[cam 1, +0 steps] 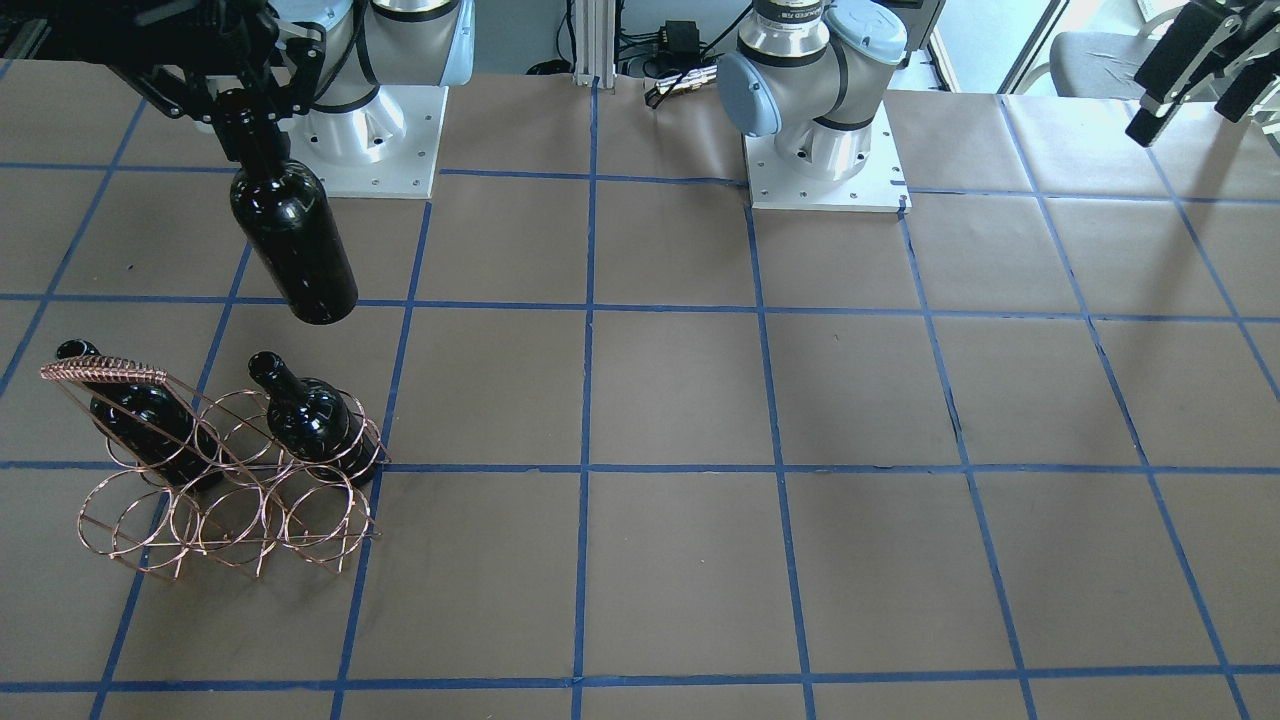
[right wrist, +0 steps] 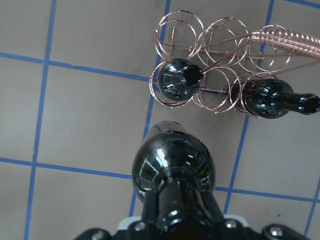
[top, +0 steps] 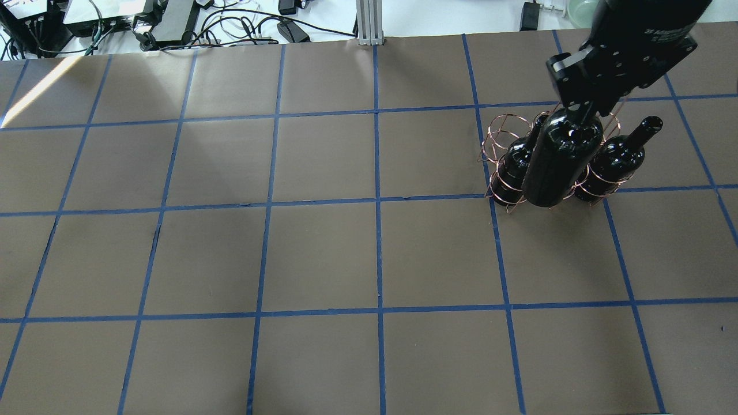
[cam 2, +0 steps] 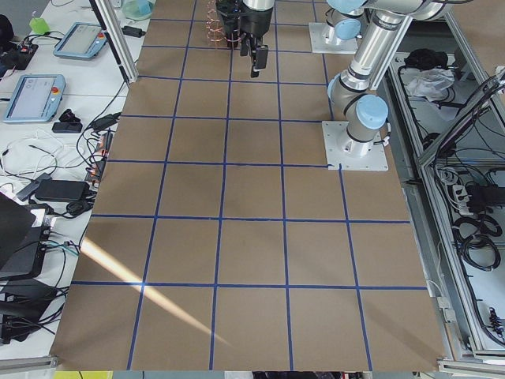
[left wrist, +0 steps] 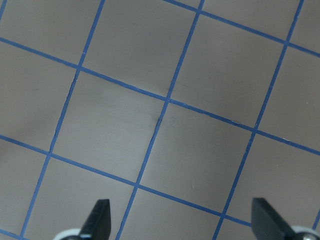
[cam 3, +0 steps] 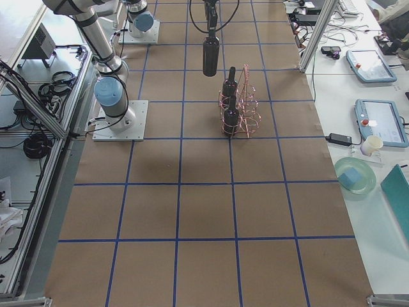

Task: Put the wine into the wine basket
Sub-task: 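Lower the bottle into the empty rack slot while the left arm shifts back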

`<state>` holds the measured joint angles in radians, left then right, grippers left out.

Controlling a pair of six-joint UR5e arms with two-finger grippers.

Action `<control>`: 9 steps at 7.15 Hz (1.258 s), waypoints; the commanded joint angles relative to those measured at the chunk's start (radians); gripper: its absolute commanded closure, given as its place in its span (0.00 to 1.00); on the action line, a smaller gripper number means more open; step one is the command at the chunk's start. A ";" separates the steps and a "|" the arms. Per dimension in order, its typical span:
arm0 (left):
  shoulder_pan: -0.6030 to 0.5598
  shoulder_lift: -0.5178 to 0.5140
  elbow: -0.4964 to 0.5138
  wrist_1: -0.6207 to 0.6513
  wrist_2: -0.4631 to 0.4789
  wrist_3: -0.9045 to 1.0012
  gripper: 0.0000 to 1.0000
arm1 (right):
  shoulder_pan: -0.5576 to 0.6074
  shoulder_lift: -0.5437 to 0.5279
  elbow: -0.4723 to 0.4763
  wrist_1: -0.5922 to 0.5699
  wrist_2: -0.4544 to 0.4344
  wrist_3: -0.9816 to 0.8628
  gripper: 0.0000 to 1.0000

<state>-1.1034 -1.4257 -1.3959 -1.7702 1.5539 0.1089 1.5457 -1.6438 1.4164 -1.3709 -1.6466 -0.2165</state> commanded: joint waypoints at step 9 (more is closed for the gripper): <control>-0.339 -0.061 -0.119 0.146 -0.064 -0.353 0.00 | -0.170 0.102 0.136 -0.327 0.064 -0.204 1.00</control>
<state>-1.3401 -1.4699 -1.4705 -1.7041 1.4426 -0.1287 1.3784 -1.5471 1.5524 -1.6975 -1.5804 -0.3863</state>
